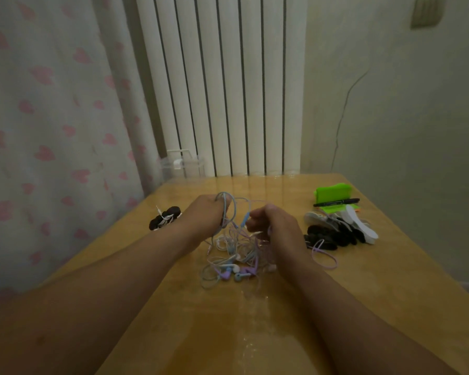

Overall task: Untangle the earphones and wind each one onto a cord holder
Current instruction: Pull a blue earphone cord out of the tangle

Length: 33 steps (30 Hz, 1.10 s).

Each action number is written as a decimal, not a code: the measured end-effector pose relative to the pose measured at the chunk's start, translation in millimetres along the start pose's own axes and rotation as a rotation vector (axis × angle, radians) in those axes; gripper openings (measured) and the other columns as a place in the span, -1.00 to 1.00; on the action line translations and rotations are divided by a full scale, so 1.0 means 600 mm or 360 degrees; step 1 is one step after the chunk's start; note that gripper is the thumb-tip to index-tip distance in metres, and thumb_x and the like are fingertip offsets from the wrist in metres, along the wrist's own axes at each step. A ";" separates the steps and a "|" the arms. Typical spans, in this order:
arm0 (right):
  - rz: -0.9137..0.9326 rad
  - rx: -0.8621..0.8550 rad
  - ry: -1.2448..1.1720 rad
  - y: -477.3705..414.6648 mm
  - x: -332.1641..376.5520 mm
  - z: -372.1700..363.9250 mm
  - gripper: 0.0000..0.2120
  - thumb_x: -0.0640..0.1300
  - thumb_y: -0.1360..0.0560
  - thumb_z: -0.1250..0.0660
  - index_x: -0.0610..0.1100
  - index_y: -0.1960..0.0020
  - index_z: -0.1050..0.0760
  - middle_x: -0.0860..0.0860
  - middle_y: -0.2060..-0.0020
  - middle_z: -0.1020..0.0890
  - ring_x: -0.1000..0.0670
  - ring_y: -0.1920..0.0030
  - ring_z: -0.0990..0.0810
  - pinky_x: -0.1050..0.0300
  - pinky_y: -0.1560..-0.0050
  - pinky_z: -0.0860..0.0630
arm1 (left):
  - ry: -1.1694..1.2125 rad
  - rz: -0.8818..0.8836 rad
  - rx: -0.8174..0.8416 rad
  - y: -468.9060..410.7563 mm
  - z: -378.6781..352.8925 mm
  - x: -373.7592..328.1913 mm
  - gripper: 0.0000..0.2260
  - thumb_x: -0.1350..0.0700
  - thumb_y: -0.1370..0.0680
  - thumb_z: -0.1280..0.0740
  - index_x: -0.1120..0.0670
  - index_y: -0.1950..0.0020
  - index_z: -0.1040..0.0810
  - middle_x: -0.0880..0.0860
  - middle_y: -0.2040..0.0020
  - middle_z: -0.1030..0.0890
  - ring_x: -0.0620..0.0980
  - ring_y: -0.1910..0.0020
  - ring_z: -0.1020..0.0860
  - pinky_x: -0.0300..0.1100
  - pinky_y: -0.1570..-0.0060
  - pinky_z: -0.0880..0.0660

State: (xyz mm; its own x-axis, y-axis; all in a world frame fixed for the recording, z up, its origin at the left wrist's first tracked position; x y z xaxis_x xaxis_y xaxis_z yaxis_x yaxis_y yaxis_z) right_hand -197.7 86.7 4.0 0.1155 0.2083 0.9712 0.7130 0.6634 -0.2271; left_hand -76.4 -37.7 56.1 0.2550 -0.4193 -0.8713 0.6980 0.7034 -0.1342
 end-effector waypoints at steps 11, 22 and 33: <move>0.0109 0.0013 0.1107 -0.011 -0.033 -0.004 -0.71 0.03 -0.71 -0.14 -0.15 -0.02 -0.50 -0.07 0.11 -0.62 -0.13 0.08 -0.56 -0.07 0.06 -0.49 | 0.1046 -0.0218 0.0132 -0.003 0.071 -0.079 -0.57 0.07 -0.71 -0.16 -0.01 0.38 -0.30 0.01 0.51 -0.23 -0.06 0.59 -0.18 -0.24 0.57 -0.15; 0.0646 0.0120 0.0591 0.044 0.070 -0.036 -0.57 0.13 -0.67 -0.25 0.10 -0.51 -0.37 0.24 -0.38 -0.49 0.25 -0.37 -0.42 0.19 -0.32 -0.43 | 0.0697 -0.0545 0.0303 0.041 0.091 -0.226 -0.49 0.15 -0.70 -0.15 -0.04 0.47 -0.35 0.03 0.49 -0.27 -0.04 0.53 -0.17 -0.28 0.59 -0.24; 0.0355 0.0348 0.0443 0.024 0.052 -0.029 -0.64 -0.18 -0.61 -0.36 0.12 -0.35 -0.53 0.17 -0.17 -0.65 0.07 0.08 -0.64 0.14 0.13 -0.62 | 0.0145 -0.0314 -0.0105 0.058 0.083 -0.094 -0.62 0.06 -0.69 -0.22 0.28 0.15 -0.63 0.17 0.49 -0.48 0.02 0.55 -0.36 -0.22 0.48 -0.29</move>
State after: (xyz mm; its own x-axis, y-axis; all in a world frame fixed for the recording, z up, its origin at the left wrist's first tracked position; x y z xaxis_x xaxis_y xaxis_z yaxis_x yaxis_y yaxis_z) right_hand -171.9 90.4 32.5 0.4543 0.1816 0.8722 0.4892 0.7674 -0.4146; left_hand -33.4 -18.2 123.9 0.0541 -0.5013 -0.8636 0.6824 0.6500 -0.3345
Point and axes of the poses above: each hand's wrist, its own y-axis away from the middle knuckle, its own z-axis out of the back of the hand, x = y × z, the point moved 7 cm from there along -y, towards the middle knuckle
